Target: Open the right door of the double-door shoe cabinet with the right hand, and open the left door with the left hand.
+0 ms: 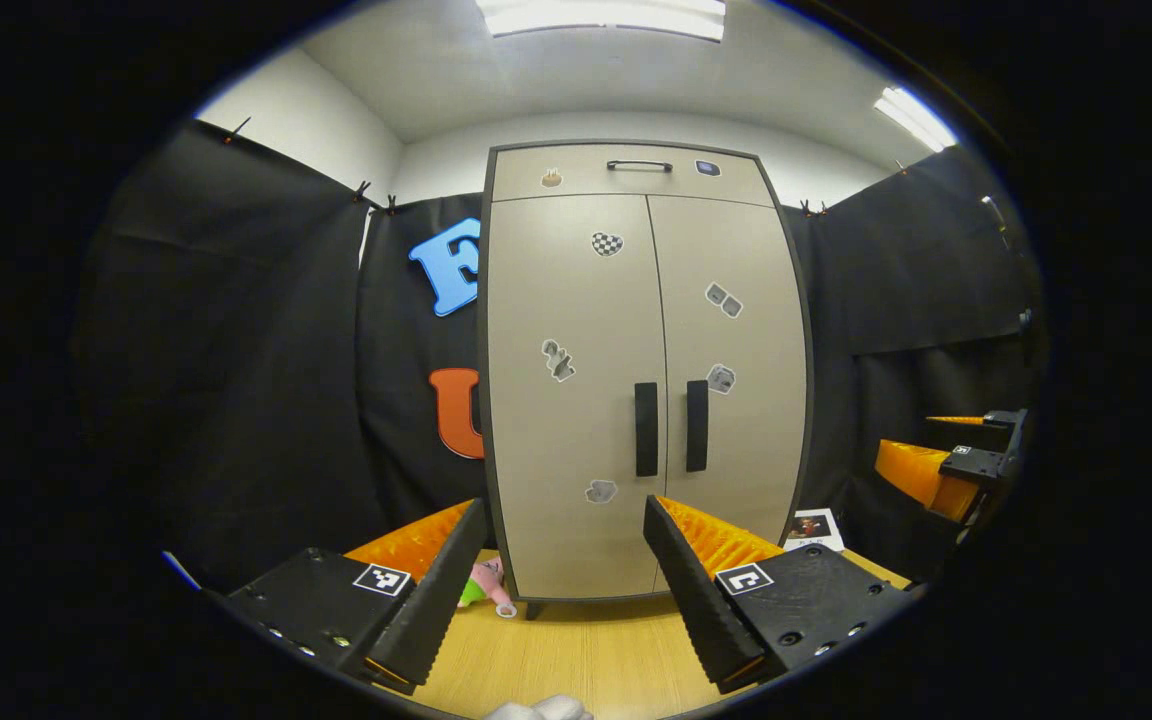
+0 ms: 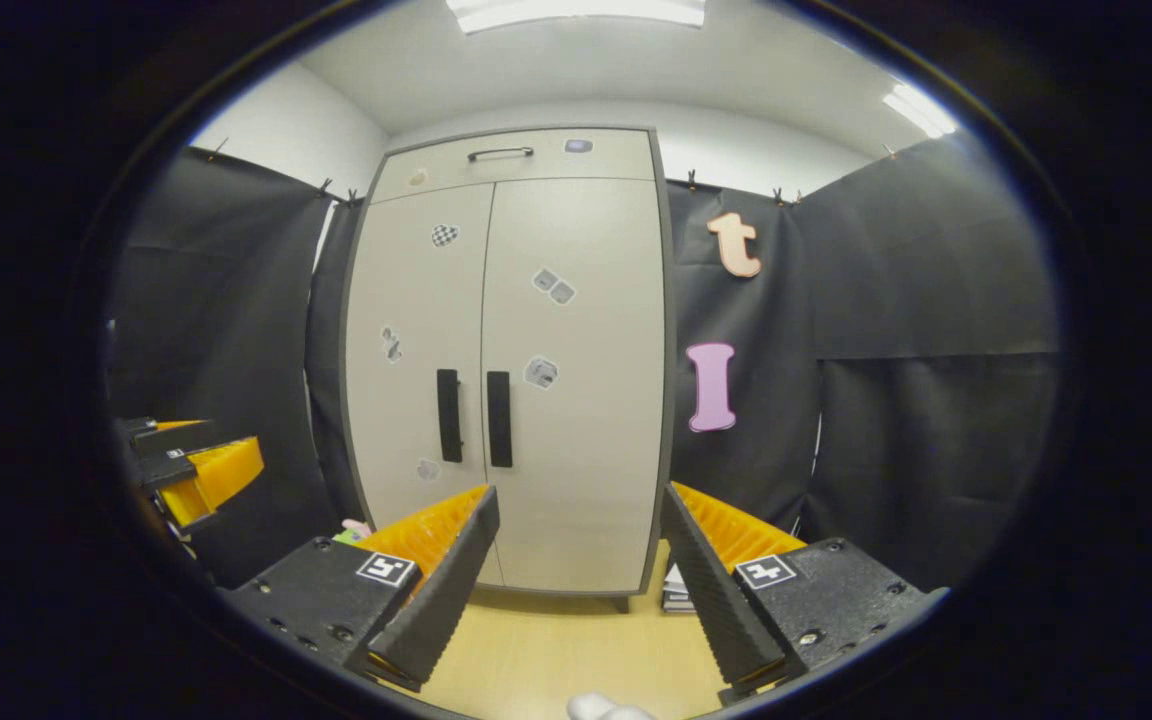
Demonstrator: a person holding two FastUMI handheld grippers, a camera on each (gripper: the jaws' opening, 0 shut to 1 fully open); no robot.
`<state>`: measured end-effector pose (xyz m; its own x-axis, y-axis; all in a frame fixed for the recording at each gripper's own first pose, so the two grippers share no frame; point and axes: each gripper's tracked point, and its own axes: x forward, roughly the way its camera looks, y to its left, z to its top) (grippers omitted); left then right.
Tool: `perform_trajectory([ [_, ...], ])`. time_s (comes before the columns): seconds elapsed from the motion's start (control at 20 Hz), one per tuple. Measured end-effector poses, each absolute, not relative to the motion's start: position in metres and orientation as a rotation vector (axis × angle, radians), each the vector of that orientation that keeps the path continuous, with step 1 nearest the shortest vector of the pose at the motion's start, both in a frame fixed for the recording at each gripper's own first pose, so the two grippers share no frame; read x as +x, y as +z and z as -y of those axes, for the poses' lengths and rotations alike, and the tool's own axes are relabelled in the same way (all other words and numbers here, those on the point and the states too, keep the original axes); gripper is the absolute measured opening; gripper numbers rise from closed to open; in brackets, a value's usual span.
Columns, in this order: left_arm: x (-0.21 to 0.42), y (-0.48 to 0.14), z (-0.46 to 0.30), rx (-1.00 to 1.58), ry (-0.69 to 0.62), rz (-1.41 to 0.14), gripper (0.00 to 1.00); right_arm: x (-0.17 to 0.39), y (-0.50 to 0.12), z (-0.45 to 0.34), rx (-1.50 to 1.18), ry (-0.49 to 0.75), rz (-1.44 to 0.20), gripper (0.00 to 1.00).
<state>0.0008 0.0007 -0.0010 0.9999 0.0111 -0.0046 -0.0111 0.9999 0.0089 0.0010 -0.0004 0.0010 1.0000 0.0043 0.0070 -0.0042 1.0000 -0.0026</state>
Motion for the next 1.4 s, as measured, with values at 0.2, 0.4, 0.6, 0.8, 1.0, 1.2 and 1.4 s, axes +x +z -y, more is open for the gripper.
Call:
perform_trajectory([
  [0.2,0.003,-0.002,-0.002,0.011,0.014,-0.007,0.95,0.002,-0.001,0.0,-0.007,0.004,0.0,1.0],
  [0.4,0.003,-0.002,-0.003,0.012,0.017,-0.008,0.95,0.005,-0.001,-0.002,-0.01,0.008,-0.003,1.0],
  [0.6,0.001,-0.003,-0.005,0.013,0.019,-0.009,0.95,0.016,-0.004,-0.007,-0.011,0.016,-0.008,1.0],
  [0.8,-0.002,-0.002,-0.014,0.022,0.036,-0.01,0.95,0.045,-0.003,-0.018,-0.003,0.03,-0.007,1.0],
  [1.0,-0.009,-0.007,-0.02,0.016,0.061,-0.022,0.95,0.093,-0.006,-0.038,-0.013,0.04,-0.021,1.0],
  [1.2,-0.016,-0.011,-0.028,0.019,0.092,-0.033,0.95,0.157,-0.008,-0.063,-0.013,0.049,-0.043,1.0],
  [1.4,-0.024,-0.011,-0.036,0.018,0.135,-0.04,0.95,0.21,-0.001,-0.084,-0.014,0.046,-0.031,1.0],
])
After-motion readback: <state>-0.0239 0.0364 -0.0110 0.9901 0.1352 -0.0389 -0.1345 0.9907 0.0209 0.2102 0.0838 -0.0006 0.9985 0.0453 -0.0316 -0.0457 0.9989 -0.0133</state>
